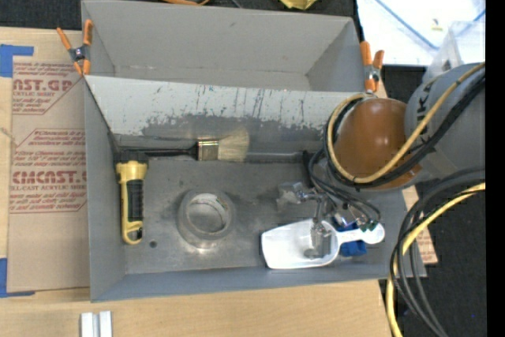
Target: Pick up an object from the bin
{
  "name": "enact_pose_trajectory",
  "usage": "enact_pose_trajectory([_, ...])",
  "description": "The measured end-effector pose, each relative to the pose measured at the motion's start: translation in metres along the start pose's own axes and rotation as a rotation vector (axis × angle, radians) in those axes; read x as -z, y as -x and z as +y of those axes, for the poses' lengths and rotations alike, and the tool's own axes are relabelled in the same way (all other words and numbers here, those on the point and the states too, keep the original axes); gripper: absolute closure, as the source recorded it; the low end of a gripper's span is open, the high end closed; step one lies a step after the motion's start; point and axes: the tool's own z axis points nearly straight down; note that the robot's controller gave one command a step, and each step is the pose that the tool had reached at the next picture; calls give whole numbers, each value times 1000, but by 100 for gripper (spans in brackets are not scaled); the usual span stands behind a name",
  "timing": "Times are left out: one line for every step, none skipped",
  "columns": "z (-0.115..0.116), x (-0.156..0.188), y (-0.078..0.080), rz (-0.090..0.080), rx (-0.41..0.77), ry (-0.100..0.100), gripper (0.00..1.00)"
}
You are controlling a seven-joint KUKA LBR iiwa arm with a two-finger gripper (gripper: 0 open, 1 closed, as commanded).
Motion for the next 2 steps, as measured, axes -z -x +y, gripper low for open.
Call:
enact_pose_trajectory([40, 0, 16, 0, -395, 4, 0])
enact_pose_trajectory([58, 5, 26, -1, -111, 1, 100])
